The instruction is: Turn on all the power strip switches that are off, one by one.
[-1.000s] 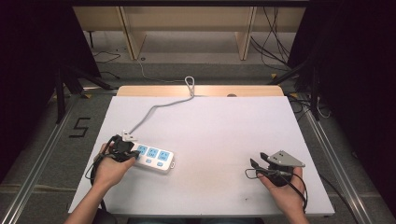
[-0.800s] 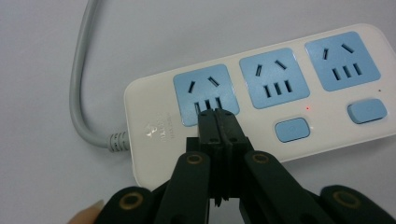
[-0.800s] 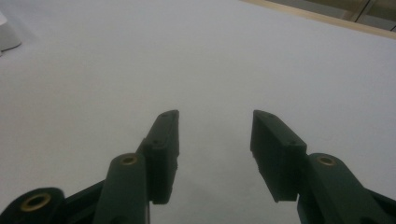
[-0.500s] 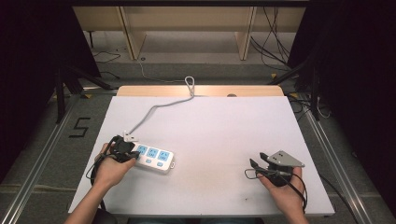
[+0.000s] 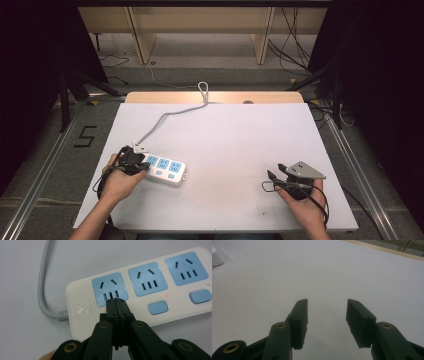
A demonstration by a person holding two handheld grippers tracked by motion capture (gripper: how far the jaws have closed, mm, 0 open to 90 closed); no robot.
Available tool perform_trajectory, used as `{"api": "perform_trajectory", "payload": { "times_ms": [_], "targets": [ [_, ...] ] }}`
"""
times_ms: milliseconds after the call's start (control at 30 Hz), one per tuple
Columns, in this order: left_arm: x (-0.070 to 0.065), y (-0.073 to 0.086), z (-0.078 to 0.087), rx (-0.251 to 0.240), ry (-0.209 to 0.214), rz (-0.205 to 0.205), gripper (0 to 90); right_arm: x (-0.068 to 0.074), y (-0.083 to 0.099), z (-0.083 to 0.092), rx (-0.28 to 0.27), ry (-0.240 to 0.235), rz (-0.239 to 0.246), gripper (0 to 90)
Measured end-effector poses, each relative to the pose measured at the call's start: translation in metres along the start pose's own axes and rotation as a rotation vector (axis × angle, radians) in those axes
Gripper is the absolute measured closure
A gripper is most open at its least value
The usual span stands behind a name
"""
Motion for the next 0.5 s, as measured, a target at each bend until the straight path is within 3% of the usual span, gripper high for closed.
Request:
{"api": "perform_trajectory", "payload": {
  "times_ms": [300, 500],
  "targets": [
    [0.000, 0.001, 0.002, -0.035, 0.041, 0.026, 89.7, -0.001, 0.000, 0.000, 0.000, -0.001, -0.003, 52.8],
    [0.002, -0.003, 0.011, -0.076, 0.040, 0.040, 89.7, -0.001, 0.000, 0.000, -0.003, -0.002, -0.004, 52.7]
  ]
}}
Point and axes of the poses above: each handheld gripper's, and its own axes: z roughly backward along the jaws, y roughly out of its underside, x roughly to its left, the point moved 4 cm from there along -z, roughly forward along the jaws, and after that the axes turned 1 degree about z, right-handed, at the moved point
